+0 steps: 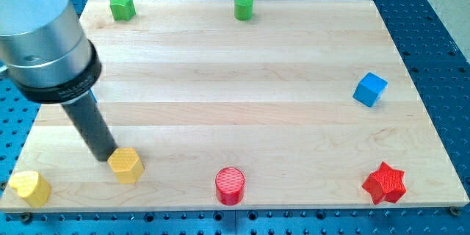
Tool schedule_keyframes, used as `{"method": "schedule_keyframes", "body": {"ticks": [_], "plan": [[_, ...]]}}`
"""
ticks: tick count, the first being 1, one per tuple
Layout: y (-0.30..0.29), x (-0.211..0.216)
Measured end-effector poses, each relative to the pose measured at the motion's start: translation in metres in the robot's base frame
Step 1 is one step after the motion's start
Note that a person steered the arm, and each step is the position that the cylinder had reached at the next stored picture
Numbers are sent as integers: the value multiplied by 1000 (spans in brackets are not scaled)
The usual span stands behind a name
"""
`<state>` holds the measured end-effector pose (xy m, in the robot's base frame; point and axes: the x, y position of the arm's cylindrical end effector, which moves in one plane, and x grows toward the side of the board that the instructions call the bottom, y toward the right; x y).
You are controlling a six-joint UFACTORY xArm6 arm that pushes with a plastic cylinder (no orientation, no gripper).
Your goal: Place the blue triangle in between the green blocks
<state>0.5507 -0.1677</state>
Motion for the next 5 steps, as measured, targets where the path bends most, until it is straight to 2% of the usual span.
{"method": "schedule_keyframes", "body": {"ticks": [1,2,3,4,5], "plan": [[49,23],[53,14],[100,15],[78,11],[-8,-33]]}}
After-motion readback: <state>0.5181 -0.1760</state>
